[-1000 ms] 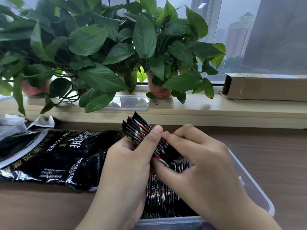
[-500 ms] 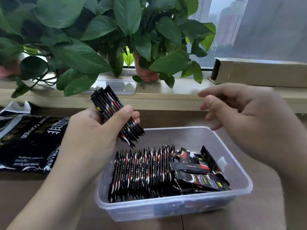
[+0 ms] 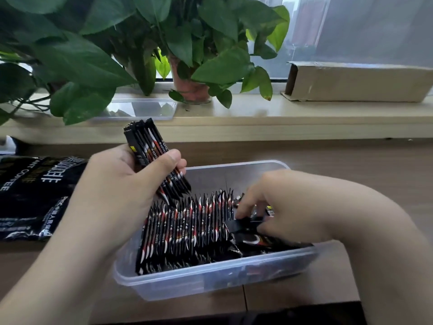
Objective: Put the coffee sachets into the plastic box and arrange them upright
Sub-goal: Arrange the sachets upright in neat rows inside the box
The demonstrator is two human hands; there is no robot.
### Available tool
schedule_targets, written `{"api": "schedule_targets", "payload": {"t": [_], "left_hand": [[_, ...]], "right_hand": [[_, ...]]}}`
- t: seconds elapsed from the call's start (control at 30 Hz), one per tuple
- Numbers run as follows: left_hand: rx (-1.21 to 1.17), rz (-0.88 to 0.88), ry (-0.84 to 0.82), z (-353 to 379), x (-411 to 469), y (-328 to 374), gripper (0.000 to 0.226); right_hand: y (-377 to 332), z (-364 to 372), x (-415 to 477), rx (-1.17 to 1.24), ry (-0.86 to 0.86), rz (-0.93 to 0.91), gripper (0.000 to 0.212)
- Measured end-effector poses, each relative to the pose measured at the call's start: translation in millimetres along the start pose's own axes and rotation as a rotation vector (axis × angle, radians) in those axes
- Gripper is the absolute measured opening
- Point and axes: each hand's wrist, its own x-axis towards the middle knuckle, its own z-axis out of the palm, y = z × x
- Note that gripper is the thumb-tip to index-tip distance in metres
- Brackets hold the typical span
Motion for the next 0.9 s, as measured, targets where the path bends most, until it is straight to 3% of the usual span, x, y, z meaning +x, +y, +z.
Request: {"api": "schedule_targets", "payload": {"t": [0.23,0.4,0.5,0.7,0.9], "left_hand": [[-0.001,0.018,-0.035,-2.0,2.4,-4.0,0.013],[-0.052,0.035,-0.083,-3.7,6.5,-7.4,0.011],[-0.095,-0.007,-0.14,-1.7,8.0,-5.8,0.022],[-0.159,0.0,-0.349,-0.1,-8.3,7.4,0.018],[-0.267,-0.049,-0.359,0.2,-7.1,5.0,0.023]], "right_hand": [[-0.3,-0.6,0.8,0.12,0.072,-0.046,0.025],[10.7,-12.9,-2.8,0.438,0.437,-0.007,0.019],[5.5,-12.1,0.8,0.784,0.611,-0.011,0.022],[-24.3,-2.8,8.6,1.077,0.53,-0.102,0.013],[-35.0,4.0,9.0,1.042,0.605,-0.151,0.006]]}}
